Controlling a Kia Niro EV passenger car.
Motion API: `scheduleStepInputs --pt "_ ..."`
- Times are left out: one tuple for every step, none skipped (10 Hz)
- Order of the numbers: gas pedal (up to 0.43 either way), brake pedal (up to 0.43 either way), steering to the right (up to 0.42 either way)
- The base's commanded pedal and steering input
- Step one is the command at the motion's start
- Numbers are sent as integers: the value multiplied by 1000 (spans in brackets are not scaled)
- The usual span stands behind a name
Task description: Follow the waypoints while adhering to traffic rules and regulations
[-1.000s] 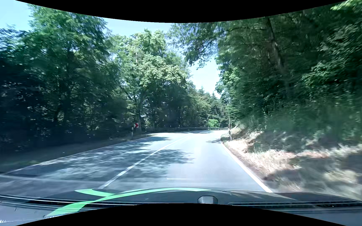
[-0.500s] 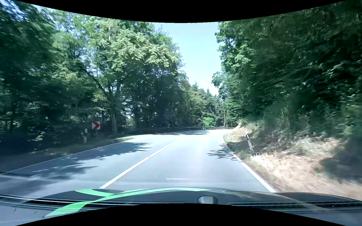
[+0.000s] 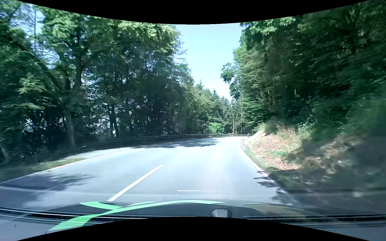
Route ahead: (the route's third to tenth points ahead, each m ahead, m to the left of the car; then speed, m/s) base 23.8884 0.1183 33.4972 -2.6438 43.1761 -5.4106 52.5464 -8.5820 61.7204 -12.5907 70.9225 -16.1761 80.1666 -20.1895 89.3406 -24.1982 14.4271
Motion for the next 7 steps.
scheduleStepInputs --pt "189 0 28" --pt "189 0 30" --pt "177 0 33" --pt "169 0 35" --pt "169 0 36" --pt "169 0 37" --pt "169 0 39"
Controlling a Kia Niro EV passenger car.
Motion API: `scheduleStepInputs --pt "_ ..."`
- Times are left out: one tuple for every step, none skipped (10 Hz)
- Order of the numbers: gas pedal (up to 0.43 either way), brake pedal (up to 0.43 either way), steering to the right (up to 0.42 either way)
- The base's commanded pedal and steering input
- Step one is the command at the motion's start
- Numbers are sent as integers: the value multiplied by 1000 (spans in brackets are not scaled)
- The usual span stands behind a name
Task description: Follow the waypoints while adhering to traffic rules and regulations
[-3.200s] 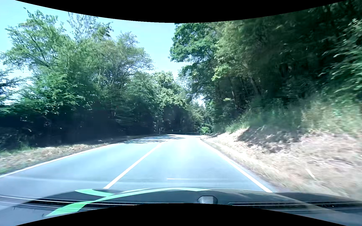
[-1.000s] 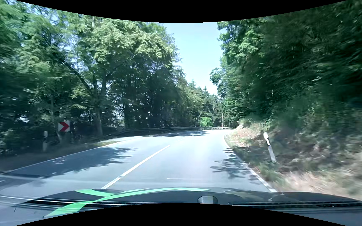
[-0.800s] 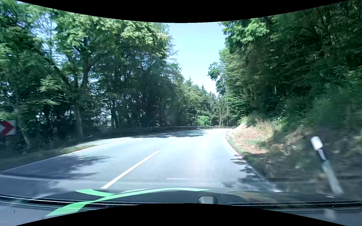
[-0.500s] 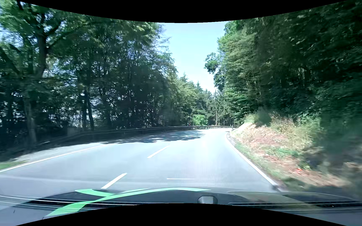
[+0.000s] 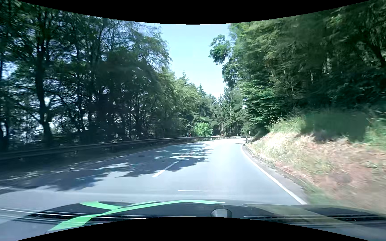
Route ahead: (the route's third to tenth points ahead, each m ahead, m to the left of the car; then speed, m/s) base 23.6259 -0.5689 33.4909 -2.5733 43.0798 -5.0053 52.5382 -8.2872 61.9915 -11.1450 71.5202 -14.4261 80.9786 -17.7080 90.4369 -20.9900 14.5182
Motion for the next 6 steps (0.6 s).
scheduleStepInputs --pt "177 0 41" --pt "177 0 41" --pt "189 0 40" --pt "189 0 38" --pt "197 0 39" --pt "197 0 39"
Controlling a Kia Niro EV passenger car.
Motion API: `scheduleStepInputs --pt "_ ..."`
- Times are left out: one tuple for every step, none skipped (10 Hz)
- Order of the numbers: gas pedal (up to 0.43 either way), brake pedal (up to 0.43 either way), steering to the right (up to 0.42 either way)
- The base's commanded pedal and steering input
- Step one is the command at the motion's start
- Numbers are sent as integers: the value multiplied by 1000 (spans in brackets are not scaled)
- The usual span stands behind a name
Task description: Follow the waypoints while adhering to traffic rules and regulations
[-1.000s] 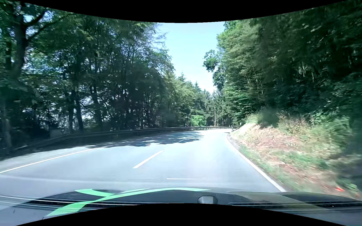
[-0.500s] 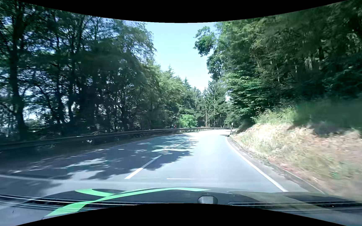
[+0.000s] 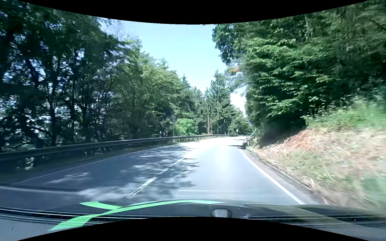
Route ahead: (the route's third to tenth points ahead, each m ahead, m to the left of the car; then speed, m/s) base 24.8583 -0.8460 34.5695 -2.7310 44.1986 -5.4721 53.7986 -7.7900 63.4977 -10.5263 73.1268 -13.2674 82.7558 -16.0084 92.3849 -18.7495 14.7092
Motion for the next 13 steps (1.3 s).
scheduleStepInputs --pt "197 0 38" --pt "197 0 39" --pt "197 0 39" --pt "197 0 38" --pt "197 0 38" --pt "197 0 38" --pt "197 0 37" --pt "197 0 35" --pt "209 0 34" --pt "209 0 34" --pt "209 0 34" --pt "209 0 33" --pt "209 0 29"
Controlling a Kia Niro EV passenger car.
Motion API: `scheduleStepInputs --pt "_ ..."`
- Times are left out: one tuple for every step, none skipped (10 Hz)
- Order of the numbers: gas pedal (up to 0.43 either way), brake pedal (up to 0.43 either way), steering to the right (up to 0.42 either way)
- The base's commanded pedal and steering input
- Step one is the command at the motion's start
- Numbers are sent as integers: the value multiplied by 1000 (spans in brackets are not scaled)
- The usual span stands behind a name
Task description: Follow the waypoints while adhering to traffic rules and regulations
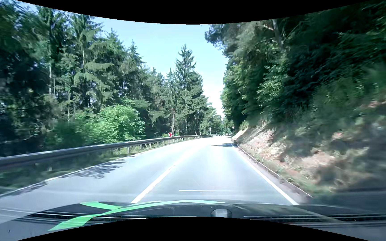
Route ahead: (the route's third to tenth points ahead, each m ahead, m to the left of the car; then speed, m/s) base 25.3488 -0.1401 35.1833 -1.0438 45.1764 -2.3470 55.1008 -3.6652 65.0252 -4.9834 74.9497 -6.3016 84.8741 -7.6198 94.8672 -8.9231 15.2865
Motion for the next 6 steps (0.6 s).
scheduleStepInputs --pt "209 0 25" --pt "209 0 23" --pt "209 0 23" --pt "209 0 22" --pt "228 0 20" --pt "228 0 19"
